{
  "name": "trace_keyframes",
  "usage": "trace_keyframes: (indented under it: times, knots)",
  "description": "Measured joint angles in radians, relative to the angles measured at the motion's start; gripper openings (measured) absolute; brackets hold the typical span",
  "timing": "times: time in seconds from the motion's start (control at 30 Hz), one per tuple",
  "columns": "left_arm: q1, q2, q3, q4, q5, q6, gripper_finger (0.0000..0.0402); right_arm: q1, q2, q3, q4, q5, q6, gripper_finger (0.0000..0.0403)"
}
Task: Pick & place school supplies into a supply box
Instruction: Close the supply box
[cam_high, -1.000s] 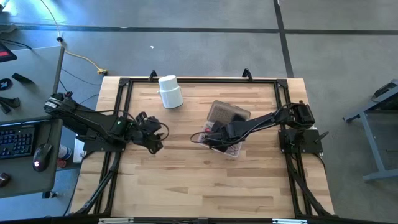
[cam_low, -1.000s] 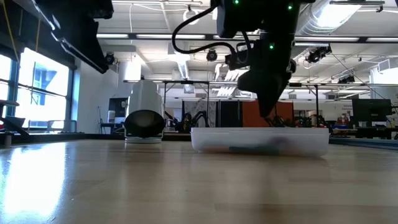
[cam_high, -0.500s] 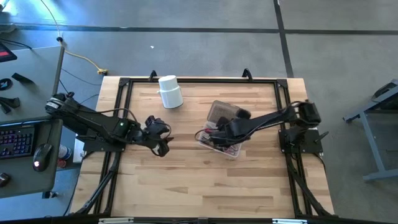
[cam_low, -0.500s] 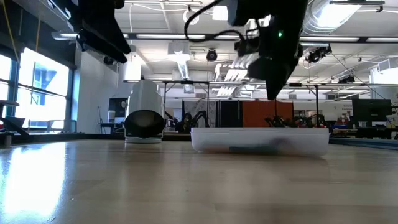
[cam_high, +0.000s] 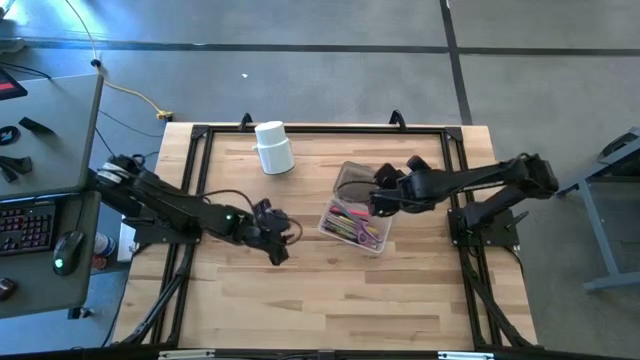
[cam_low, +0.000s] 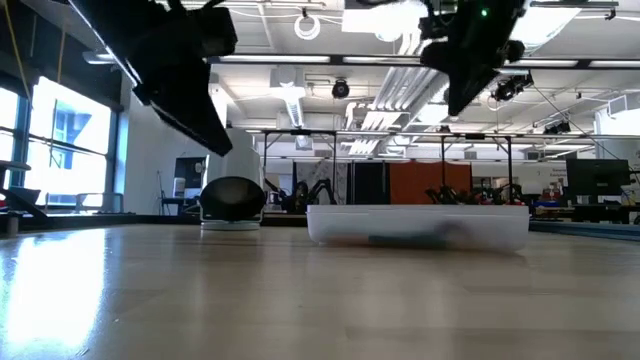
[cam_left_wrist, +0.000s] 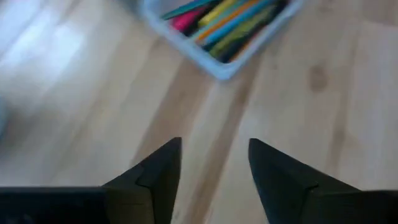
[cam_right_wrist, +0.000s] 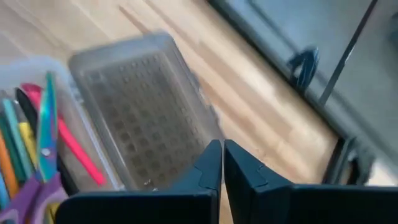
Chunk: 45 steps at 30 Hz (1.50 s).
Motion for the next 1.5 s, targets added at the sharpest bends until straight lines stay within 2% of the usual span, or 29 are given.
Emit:
trace_keyframes:
  times: [0.07,0.17,0.33,0.37,0.43,0.5,0.57,0.77,0.87,1.0,1.2,1.4,1.5]
  knots:
    - [0.0,0.039,0.001,0.115,0.04,0.061,0.02,-0.035,-0.034,-0.059,0.031,-0.045,0.004,0.0001]
    - [0.007,0.075,0.004,0.224,0.082,0.144,0.0147,-0.099,-0.079,-0.167,0.112,-0.098,0.035,0.0]
    - [0.055,0.123,0.034,0.303,0.241,0.17,0.0028,-0.216,-0.134,-0.378,0.394,-0.107,0.016,0.0]
    - [0.072,0.133,0.039,0.327,0.268,0.165,0.0019,-0.24,-0.141,-0.415,0.465,-0.106,-0.001,0.0]
    - [0.093,0.14,0.028,0.307,0.3,0.151,0.0024,-0.292,-0.157,-0.484,0.589,-0.105,-0.027,0.0]
    - [0.122,0.178,0.037,0.362,0.337,0.149,0.0043,-0.343,-0.167,-0.54,0.691,-0.115,-0.04,0.0]
    - [0.138,0.194,0.029,0.344,0.364,0.145,0.0053,-0.4,-0.172,-0.578,0.768,-0.159,-0.046,0.0]
    - [0.164,0.291,0.035,0.446,0.428,0.125,0.0015,-0.549,-0.185,-0.648,0.84,-0.312,-0.044,0.0]
    - [0.164,0.3,0.031,0.464,0.429,0.125,0.0021,-0.593,-0.186,-0.668,0.858,-0.359,-0.052,0.0]
    - [0.163,0.309,0.032,0.519,0.437,0.127,0.0045,-0.644,-0.183,-0.698,0.905,-0.414,-0.068,0.0]
    - [0.163,0.309,0.033,0.542,0.44,0.133,0.0013,-0.693,-0.183,-0.77,1.06,-0.463,-0.07,0.0]
    - [0.163,0.309,0.033,0.575,0.529,0.133,0.0038,-0.694,-0.183,-0.86,1.248,-0.485,-0.113,0.0]
    - [0.163,0.309,0.032,0.592,0.534,0.149,0.0028,-0.694,-0.183,-0.896,1.298,-0.485,-0.105,0.0]
